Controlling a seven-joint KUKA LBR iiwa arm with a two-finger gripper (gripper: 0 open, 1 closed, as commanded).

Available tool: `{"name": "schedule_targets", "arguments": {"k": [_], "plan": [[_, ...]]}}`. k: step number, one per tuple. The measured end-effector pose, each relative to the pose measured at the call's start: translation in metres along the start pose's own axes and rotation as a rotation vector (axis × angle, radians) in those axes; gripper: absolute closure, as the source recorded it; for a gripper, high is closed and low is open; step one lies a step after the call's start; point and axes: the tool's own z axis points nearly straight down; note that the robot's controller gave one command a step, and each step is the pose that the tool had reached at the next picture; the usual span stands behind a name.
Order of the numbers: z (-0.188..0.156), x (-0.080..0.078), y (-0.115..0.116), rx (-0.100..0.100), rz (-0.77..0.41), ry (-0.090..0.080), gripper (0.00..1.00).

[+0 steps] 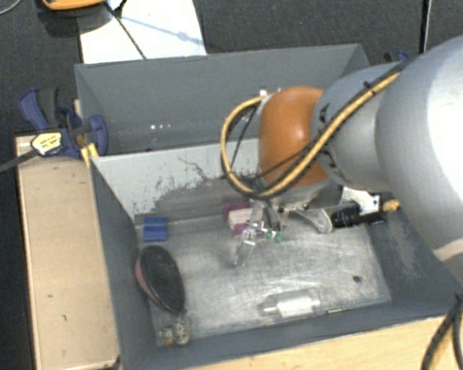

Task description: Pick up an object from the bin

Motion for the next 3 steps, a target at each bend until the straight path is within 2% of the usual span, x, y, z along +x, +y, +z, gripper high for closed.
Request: {"name": "schedule_targets", "arguments": {"k": [1,2,3], "plan": [[0.007,0.001,0.007,0.002,0.067,-0.004,0.00],[0.000,-0.004,0.011,-0.014,0.065,-0.028,1.00],[-0.103,0.003,0.012,-0.007,-0.018,-0.011,1.00]]}}
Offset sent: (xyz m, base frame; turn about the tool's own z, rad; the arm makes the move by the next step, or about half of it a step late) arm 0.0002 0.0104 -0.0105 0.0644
